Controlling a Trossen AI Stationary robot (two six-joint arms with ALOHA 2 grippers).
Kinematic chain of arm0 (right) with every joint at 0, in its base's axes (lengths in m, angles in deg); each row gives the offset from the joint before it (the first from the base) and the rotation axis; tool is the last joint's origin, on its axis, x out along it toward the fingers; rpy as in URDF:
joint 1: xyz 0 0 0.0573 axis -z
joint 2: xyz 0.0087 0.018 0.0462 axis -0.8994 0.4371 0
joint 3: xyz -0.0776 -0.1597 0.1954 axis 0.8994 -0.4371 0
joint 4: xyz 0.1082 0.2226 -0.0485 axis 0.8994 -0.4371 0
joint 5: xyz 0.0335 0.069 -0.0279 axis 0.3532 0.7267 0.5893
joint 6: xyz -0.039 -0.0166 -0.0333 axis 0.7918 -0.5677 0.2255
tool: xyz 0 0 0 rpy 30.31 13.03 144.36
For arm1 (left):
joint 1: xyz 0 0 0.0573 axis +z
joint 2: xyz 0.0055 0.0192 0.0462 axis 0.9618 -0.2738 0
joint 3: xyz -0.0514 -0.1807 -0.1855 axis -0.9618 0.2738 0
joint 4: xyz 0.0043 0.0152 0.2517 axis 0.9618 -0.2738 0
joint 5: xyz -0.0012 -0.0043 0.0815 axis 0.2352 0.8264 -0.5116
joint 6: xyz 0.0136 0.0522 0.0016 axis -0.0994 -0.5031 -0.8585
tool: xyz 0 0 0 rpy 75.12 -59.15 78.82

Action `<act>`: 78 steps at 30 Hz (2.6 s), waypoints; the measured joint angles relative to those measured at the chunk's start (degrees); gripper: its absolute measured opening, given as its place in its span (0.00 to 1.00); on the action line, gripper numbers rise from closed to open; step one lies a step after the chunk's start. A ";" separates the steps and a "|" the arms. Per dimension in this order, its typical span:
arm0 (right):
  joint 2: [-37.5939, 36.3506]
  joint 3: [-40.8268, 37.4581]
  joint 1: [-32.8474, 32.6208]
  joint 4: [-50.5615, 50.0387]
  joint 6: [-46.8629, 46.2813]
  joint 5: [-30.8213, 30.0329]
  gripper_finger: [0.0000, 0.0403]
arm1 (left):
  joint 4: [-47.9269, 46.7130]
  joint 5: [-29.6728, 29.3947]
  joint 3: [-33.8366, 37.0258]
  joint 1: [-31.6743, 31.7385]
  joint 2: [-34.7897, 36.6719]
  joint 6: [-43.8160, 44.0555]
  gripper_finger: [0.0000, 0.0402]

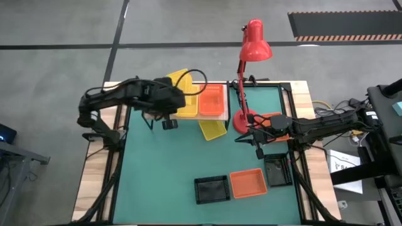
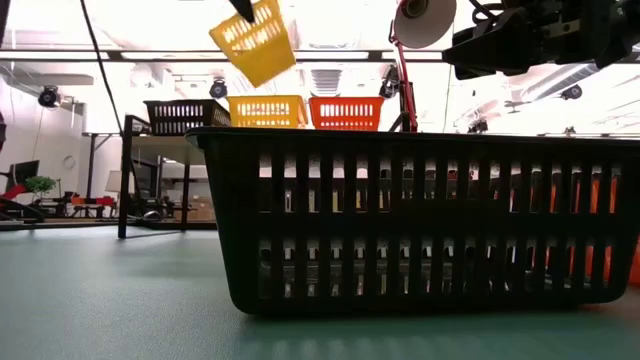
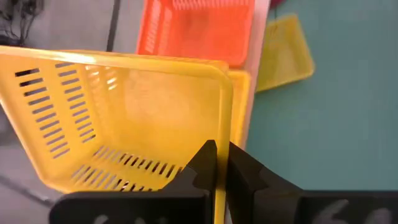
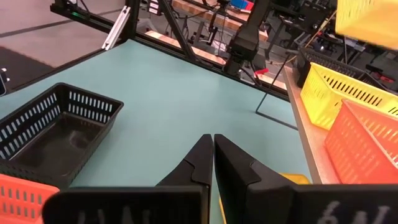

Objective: Stack baskets on shelf by color
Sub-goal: Stack the bottom yellow bin on top of the yellow bin on the shelf

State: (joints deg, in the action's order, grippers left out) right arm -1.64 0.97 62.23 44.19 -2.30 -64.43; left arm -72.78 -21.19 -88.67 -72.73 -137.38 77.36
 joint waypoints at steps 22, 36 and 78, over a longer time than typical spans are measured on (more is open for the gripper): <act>0.04 0.02 0.00 -1.25 0.02 -0.50 0.02 | -3.19 3.53 -0.49 1.53 -9.76 -1.55 0.00; 0.07 0.02 0.00 -1.25 -0.13 -0.48 0.02 | -1.87 3.65 -0.21 1.66 -10.63 -1.55 0.00; 0.07 0.02 0.00 -1.36 -0.18 -0.44 0.02 | 13.87 -1.52 0.50 5.78 -9.65 -10.59 0.24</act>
State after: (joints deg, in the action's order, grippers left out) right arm -1.57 0.99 62.23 42.83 -2.49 -64.87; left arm -58.91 -22.71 -88.16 -66.95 -147.03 66.78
